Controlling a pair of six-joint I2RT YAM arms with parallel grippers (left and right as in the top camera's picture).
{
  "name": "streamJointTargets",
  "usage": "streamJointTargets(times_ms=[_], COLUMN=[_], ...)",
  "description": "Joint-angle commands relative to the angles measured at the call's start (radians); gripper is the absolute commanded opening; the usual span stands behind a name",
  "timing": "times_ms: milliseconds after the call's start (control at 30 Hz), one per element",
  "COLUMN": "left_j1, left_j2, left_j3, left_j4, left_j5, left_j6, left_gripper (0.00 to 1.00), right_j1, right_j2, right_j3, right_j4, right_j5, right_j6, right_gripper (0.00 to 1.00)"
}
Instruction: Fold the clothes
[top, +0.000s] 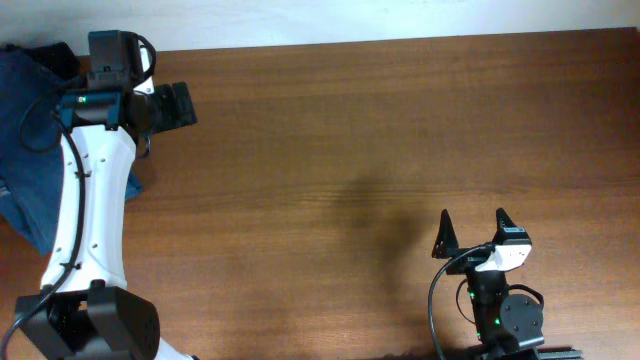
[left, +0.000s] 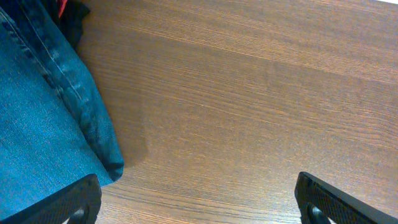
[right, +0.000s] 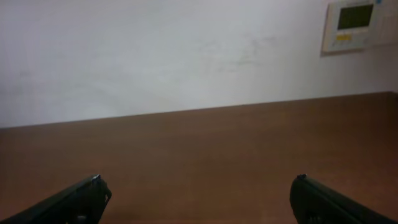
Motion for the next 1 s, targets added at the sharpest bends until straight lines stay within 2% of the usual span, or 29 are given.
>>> streamJointTargets(times_ms=[0, 200, 967], left_j1=[0.006, 0.006, 0.006], left_j2=[-0.01, -0.01, -0.01], left_j3=[-0.002, -0.002, -0.002], left_j4=[0.002, 0.002, 0.002], left_j5=[0.003, 0.003, 0.003], left_j6=[-0.009, -0.009, -0.009], left_gripper=[0.99, 0.99, 0.99], right_j1=[-0.036, -0.047, -0.047], right_j2=[-0.011, -0.011, -0.01], right_j3=[-0.005, -0.005, -0.005], right_j4=[-0.039, -0.072, -0.072], right_j5=[-0.045, -0.054, -0.054], right_j6=[-0.001, -0.099, -0.102], right_gripper=[0.99, 0.99, 0.98])
